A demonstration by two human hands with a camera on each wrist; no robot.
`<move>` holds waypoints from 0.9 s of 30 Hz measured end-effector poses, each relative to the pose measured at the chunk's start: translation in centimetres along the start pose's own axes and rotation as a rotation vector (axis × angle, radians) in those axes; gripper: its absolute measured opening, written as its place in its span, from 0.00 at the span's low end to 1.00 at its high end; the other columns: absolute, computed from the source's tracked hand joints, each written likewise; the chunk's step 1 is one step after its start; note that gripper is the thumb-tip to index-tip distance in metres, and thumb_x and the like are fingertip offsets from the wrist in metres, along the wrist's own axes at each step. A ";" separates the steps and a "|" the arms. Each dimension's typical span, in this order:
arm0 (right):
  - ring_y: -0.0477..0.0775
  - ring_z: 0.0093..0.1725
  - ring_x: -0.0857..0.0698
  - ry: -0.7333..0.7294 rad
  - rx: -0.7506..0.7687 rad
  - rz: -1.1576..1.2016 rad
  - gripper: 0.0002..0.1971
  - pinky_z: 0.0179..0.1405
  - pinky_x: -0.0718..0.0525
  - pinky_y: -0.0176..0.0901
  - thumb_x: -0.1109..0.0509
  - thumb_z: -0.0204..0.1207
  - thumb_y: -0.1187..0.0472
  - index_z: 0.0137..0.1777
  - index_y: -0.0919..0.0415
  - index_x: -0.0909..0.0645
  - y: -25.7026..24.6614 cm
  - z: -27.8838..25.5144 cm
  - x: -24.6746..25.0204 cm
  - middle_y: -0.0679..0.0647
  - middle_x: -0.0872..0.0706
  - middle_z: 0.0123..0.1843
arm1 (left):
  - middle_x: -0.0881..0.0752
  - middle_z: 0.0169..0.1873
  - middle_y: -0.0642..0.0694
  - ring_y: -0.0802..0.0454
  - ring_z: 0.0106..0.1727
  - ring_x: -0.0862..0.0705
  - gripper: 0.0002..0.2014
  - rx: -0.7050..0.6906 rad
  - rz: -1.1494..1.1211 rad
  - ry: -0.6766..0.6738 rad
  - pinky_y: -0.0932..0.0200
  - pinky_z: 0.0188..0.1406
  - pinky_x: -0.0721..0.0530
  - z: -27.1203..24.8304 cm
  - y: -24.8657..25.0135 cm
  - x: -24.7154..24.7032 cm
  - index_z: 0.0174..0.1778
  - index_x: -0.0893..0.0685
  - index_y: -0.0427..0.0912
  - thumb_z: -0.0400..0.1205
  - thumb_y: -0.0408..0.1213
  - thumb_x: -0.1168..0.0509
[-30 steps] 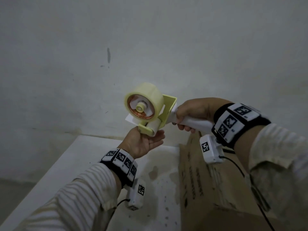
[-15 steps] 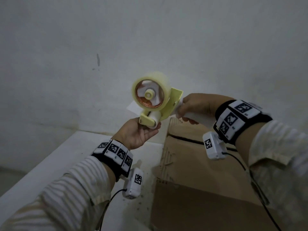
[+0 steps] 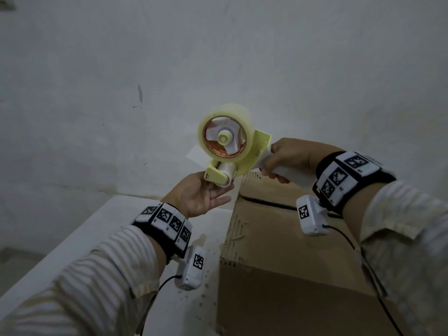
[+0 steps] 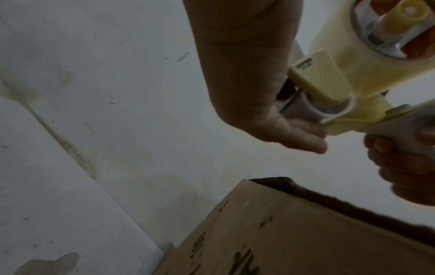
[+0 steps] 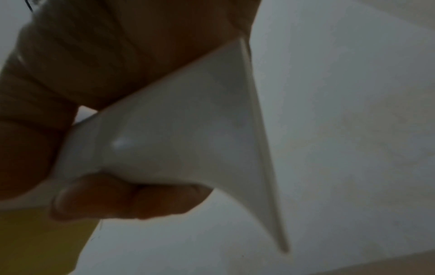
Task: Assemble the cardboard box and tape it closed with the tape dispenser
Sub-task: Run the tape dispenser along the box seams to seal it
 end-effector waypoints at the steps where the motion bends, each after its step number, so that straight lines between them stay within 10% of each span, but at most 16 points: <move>1: 0.56 0.22 0.21 0.009 -0.001 0.004 0.05 0.25 0.22 0.40 0.28 0.71 0.69 0.36 0.66 0.19 0.0 0.1 0.1 0.58 0.17 0.27 | 0.08 0.40 0.41 0.50 0.39 0.07 0.17 -0.015 -0.020 -0.030 0.50 0.36 0.09 0.0 0.1 -0.1 0.54 0.17 0.36 0.87 0.37 0.51; 9: 0.54 0.22 0.20 0.020 -0.005 -0.038 0.06 0.26 0.21 0.39 0.27 0.70 0.69 0.33 0.64 0.18 -0.6 0.8 -0.1 0.57 0.16 0.26 | 0.08 0.33 0.43 0.51 0.34 0.08 0.10 0.030 0.085 0.026 0.52 0.37 0.10 0.9 0.0 0.8 0.49 0.18 0.35 0.85 0.26 0.46; 14: 0.53 0.19 0.20 0.044 -0.036 -0.053 0.05 0.26 0.21 0.39 0.27 0.68 0.69 0.33 0.66 0.18 0.1 0.8 0.2 0.56 0.16 0.24 | 0.09 0.44 0.54 0.50 0.49 0.13 0.08 0.142 0.445 0.003 0.60 0.41 0.17 1.4 -0.8 1.1 0.49 0.17 0.43 0.86 0.33 0.42; 20: 0.56 0.22 0.20 0.032 -0.093 -0.041 0.06 0.28 0.21 0.41 0.28 0.67 0.72 0.31 0.65 0.17 1.6 0.7 0.3 0.55 0.17 0.22 | 0.09 0.28 0.51 0.58 0.27 0.13 0.07 0.150 0.619 0.051 0.64 0.32 0.23 2.0 -0.9 1.4 0.43 0.17 0.42 0.83 0.30 0.38; 27: 0.58 0.25 0.20 0.043 -0.151 -0.056 0.02 0.29 0.21 0.42 0.30 0.67 0.73 0.36 0.67 0.18 3.1 0.2 0.9 0.57 0.17 0.24 | 0.14 0.21 0.51 0.55 0.26 0.26 0.06 0.138 0.701 0.110 0.62 0.28 0.29 3.0 -1.1 1.2 0.39 0.18 0.42 0.81 0.30 0.37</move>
Point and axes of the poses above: each hand's wrist, its own z-axis towards the middle knuckle, its own x-axis out of the back of the hand, y = z × x, the point moved 10 cm from there along z, towards the middle knuckle
